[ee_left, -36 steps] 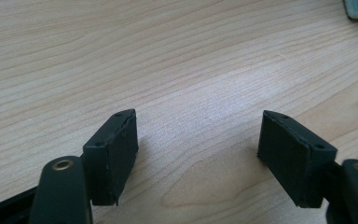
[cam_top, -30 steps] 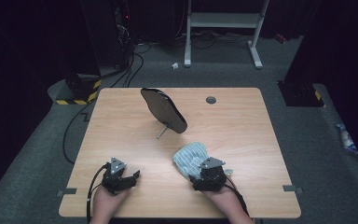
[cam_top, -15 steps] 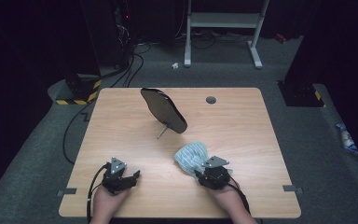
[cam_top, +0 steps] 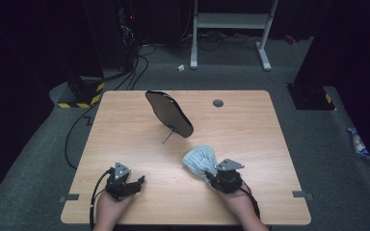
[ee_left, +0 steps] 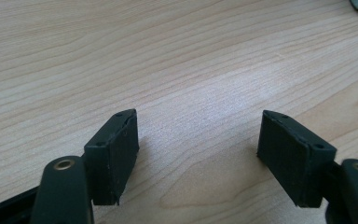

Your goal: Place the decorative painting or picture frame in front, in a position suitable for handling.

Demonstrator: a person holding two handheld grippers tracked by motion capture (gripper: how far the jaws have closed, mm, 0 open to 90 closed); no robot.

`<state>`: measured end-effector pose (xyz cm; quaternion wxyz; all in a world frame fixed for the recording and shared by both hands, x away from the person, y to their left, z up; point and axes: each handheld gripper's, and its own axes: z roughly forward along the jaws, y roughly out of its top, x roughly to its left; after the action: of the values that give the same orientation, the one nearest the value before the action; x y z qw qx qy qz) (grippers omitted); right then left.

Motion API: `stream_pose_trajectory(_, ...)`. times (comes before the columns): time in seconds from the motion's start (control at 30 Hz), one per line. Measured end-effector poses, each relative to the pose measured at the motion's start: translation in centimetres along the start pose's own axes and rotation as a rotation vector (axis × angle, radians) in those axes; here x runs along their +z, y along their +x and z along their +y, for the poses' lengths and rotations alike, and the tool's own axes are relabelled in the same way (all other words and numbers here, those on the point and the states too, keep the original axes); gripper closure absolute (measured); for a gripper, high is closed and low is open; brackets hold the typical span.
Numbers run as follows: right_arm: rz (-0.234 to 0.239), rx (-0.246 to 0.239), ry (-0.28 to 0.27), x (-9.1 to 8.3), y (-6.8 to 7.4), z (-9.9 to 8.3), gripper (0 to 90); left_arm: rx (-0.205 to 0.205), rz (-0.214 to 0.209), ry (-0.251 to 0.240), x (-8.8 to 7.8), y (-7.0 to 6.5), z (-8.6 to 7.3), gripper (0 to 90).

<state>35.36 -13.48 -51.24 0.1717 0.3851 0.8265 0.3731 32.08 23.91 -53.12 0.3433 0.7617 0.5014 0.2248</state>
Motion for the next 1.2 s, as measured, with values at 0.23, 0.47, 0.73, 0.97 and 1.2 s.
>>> stream_pose_trajectory(0.23,-0.044,0.020,-0.064,-2.0,-1.6,0.4,63.9,0.000,0.000,0.000,0.0,0.0,0.0,29.1)
stream_pose_trajectory(0.47,-0.097,0.030,-0.094,-3.6,-3.2,0.5,64.0,0.002,-0.001,-0.001,0.0,0.0,0.0,29.4)
stream_pose_trajectory(0.73,-0.174,0.084,-0.115,-5.4,-5.8,-0.3,63.8,0.003,0.000,-0.001,0.0,0.0,0.0,29.5)
stream_pose_trajectory(0.97,-0.260,0.116,-0.072,-5.8,-8.0,-1.6,63.6,0.003,-0.001,-0.001,0.0,0.0,0.0,29.7)
stream_pose_trajectory(1.2,-0.265,0.127,-0.034,-5.1,-8.6,-2.3,63.2,0.003,-0.001,-0.001,0.0,0.0,0.0,29.7)
